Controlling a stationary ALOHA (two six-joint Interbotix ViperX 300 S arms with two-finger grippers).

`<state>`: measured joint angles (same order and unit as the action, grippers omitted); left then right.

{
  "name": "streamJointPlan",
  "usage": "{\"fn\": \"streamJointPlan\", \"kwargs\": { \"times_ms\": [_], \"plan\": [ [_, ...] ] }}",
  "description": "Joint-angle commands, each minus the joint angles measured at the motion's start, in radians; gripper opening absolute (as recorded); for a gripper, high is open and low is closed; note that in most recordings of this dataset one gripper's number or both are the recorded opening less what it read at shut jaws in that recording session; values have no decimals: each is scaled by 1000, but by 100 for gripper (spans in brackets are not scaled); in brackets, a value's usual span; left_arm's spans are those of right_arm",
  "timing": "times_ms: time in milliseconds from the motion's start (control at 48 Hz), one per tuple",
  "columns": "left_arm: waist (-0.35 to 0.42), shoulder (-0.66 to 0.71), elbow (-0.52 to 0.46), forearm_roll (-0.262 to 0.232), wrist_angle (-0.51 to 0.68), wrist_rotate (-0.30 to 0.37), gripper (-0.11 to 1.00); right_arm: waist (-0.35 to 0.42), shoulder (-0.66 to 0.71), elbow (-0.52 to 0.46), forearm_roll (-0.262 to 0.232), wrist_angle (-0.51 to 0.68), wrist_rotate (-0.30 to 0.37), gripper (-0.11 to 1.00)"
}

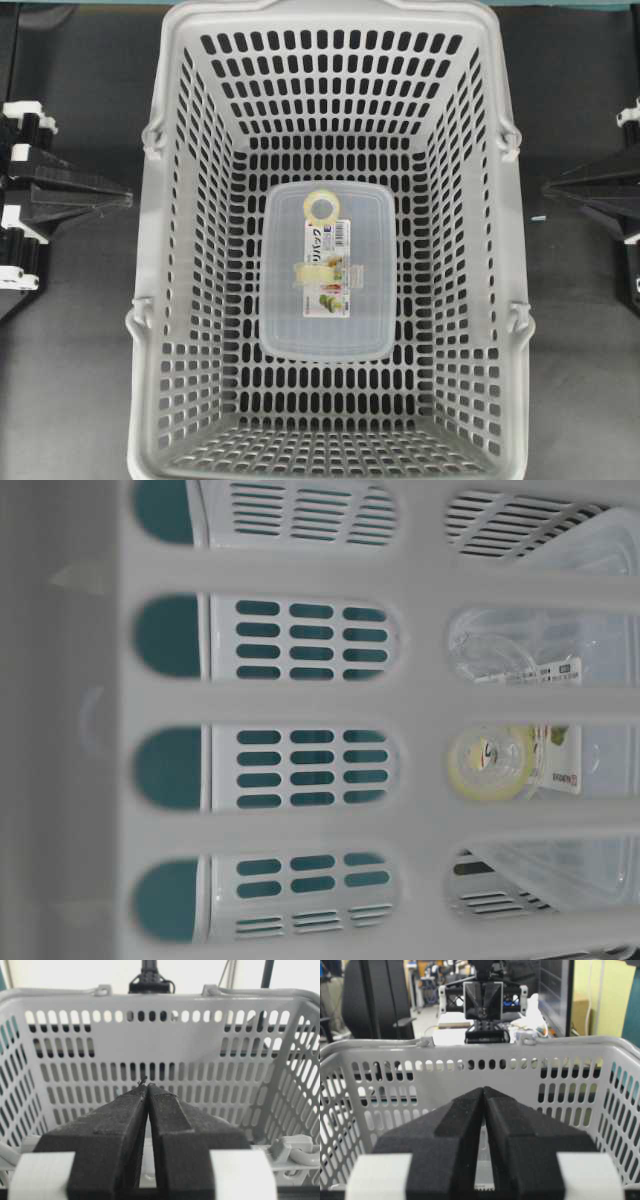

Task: Pick up the tape dispenser from the shopping basket with the left arm.

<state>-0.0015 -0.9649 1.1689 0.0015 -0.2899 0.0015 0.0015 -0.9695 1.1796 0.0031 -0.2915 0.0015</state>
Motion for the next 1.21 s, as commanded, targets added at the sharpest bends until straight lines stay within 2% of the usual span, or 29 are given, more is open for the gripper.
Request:
{"fn": "streamJointPlan", "kwargs": {
  "times_ms": [0,62,125,292,396,729,916,1041,1187],
  "plan": [
    [-17,8,-57,43,72,-18,6,6,12,-15,6,-3,8,0],
    [-18,9,-106,43,176,-38,1,11,11,-18,15,17,15,5],
    [-18,14,-160,43,278,-54,0,15,11,-20,15,48,35,-1],
    [-18,72,-318,43,528,-61,0,25,8,-29,15,132,106,-1],
    [-18,146,-423,44,670,-60,0,25,5,-29,15,155,121,-1],
    [-23,448,-706,43,940,-49,0,25,2,-32,15,195,117,-1],
    [-26,592,-811,44,985,-48,0,25,-6,-35,14,199,115,2],
    [-23,678,-867,44,1005,-49,0,23,-12,-35,12,199,114,18],
    [-28,790,-942,43,1092,-51,3,25,-18,-38,12,198,114,54]
  ]
}}
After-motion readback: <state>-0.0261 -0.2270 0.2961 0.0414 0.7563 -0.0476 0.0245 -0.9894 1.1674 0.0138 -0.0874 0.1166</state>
